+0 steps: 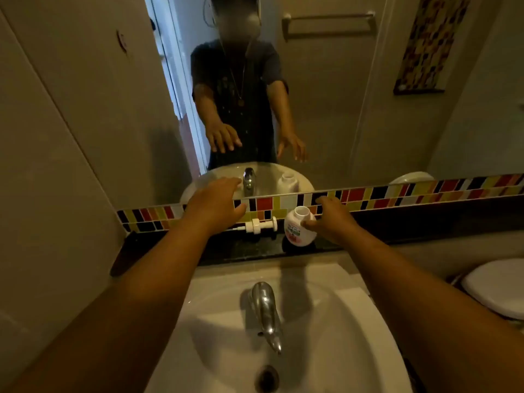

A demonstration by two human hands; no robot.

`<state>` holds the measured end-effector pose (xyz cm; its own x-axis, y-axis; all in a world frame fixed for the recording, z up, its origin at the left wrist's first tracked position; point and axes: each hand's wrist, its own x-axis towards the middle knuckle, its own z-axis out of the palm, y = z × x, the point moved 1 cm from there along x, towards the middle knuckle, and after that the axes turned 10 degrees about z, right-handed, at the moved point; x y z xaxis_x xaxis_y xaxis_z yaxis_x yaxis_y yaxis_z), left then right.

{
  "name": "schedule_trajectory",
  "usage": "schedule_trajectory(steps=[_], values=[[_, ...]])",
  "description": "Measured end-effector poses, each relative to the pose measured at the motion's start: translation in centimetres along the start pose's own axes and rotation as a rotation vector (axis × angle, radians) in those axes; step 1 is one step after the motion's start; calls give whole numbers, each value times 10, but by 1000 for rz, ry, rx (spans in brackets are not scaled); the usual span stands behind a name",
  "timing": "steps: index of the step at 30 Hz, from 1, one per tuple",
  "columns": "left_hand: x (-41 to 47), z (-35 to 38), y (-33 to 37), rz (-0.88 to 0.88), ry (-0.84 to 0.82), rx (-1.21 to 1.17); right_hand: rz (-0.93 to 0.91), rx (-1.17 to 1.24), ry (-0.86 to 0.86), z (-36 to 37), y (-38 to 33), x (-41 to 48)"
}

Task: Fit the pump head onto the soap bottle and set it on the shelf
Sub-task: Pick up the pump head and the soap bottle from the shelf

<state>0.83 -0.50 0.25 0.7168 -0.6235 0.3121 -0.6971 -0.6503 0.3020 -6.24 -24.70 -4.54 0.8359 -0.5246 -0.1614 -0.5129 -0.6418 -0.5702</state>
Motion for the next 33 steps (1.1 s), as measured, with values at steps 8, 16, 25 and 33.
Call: schedule_trajectory(steps=[8, 16, 25, 33], values=[[13, 63, -9, -80, -89, 43, 7, 238, -26, 44, 19, 34], [28, 110, -28, -84, -165, 92, -16, 332, -46, 69, 30, 57], [42, 138, -46, -43, -223, 200, -40, 390, -32, 80, 40, 64], [52, 144, -47, -51, -247, 221, -60, 383, -24, 82, 43, 66]])
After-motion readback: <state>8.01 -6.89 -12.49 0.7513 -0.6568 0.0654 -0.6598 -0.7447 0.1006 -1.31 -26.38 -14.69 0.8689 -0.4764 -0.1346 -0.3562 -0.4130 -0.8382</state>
